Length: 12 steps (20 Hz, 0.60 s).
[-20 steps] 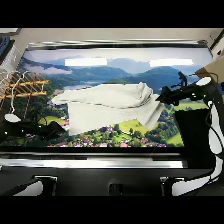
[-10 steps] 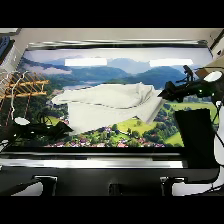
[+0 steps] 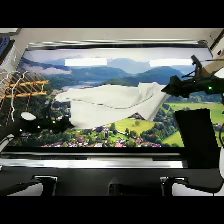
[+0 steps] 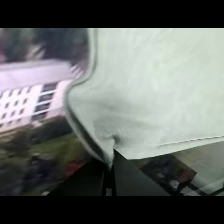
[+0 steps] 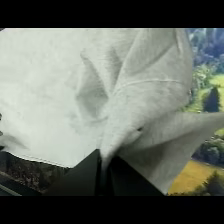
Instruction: Fold the clothes and pants, and hang the long-sleeved shirts on hangers.
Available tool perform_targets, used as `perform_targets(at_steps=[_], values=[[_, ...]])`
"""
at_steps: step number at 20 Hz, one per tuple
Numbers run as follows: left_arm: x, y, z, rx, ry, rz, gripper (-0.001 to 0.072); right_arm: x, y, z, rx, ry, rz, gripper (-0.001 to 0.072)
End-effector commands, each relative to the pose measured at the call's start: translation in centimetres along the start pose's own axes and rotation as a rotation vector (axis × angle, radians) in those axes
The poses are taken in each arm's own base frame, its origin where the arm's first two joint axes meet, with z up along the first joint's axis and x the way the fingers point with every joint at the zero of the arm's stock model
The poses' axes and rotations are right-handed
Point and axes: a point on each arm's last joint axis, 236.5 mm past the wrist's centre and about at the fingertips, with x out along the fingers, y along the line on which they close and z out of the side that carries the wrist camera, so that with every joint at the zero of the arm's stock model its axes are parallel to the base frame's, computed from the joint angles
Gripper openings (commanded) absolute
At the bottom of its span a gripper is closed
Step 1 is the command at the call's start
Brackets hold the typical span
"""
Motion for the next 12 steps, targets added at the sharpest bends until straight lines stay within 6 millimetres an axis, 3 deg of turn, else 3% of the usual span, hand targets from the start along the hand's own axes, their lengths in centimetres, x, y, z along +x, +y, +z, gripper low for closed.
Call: perform_targets(at_steps=[1, 3, 5, 6, 8, 9, 11, 12], values=[[-5.7, -7.9, 4.9, 0.181, -0.137, -0.097, 0.0017, -4.5, 4.2, 1.0, -0.139, -0.116, 0.009, 0.0039], [-13.6, -15.6, 8.4, 0.357, -0.321, -0.162, 0.0017, -9.3, 8.6, 2.2, -0.244, -0.248, 0.020, 0.0039], [-24.9, -23.9, 9.7, 0.534, -0.577, -0.211, 0.0017, -15.4, 14.0, 3.1, -0.331, -0.426, 0.037, 0.0039], [-30.8, -27.2, 9.2, 0.614, -0.720, -0.209, 0.0017, -19.2, 17.1, 3.2, -0.379, -0.537, 0.045, 0.0039], [-43.3, -32.6, 5.8, 0.695, -1.036, -0.199, 0.0017, -26.7, 23.3, 1.5, -0.478, -0.744, 0.071, 0.0039], [-48.8, -34.3, 3.0, 0.730, -1.191, -0.180, 0.0017, -30.1, 26.1, 0.0, -0.534, -0.838, 0.086, 0.0039], [-56.4, -35.6, -2.4, 0.760, -1.442, -0.121, 0.0017, -36.4, 31.0, -4.0, -0.632, -1.019, 0.119, 0.0040], [-58.5, -35.4, -4.4, 0.741, -1.527, -0.107, 0.0017, -39.3, 33.0, -5.9, -0.672, -1.118, 0.138, 0.0040]])
